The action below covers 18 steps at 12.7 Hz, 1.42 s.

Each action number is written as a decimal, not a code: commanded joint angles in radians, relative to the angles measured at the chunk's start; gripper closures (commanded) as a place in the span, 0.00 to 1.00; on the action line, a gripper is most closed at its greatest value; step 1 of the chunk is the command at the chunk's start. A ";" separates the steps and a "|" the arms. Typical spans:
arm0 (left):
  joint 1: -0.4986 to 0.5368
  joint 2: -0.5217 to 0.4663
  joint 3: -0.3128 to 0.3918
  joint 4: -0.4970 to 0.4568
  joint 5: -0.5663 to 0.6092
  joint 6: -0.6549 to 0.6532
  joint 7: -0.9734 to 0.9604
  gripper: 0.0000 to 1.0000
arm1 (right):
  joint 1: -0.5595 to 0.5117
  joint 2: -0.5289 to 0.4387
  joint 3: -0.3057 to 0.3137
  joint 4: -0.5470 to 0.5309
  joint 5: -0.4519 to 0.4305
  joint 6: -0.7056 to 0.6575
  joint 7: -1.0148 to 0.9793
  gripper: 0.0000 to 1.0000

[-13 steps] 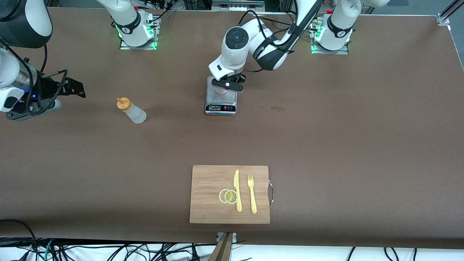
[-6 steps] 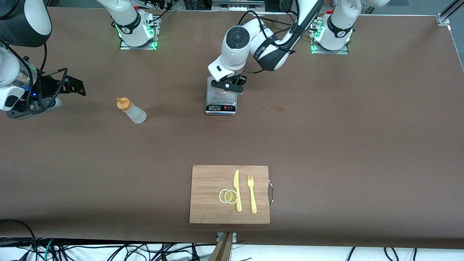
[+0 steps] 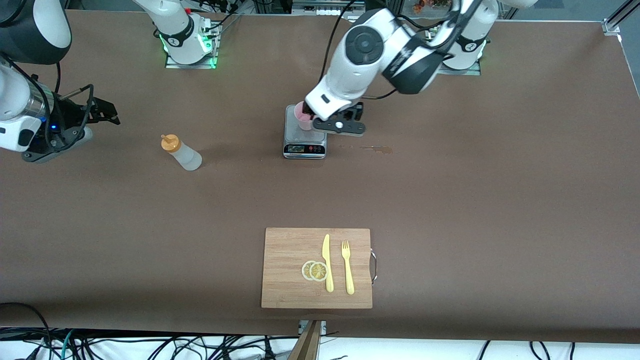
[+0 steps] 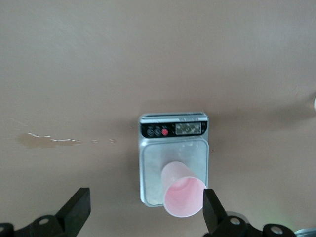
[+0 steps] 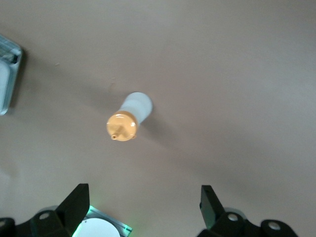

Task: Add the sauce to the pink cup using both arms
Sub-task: 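Release the cup on the scale and withdraw the left gripper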

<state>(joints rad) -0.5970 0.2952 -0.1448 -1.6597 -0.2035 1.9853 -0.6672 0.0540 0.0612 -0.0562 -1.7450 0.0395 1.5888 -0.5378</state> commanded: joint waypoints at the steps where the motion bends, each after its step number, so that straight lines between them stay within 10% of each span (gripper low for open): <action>1: 0.063 -0.085 0.033 -0.003 0.015 -0.098 0.070 0.00 | -0.028 -0.006 0.003 -0.039 0.051 -0.007 -0.196 0.00; 12: 0.431 -0.206 0.171 0.149 0.136 -0.494 0.509 0.00 | -0.269 0.212 -0.025 -0.082 0.331 0.011 -1.285 0.00; 18: 0.459 -0.215 0.297 0.173 0.138 -0.566 0.695 0.00 | -0.295 0.374 -0.048 -0.174 0.566 -0.001 -1.899 0.00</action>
<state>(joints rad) -0.1385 0.0855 0.1272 -1.5048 -0.0798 1.4501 -0.0307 -0.2321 0.4033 -0.1023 -1.8893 0.5381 1.5972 -2.2985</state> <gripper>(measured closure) 0.000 0.000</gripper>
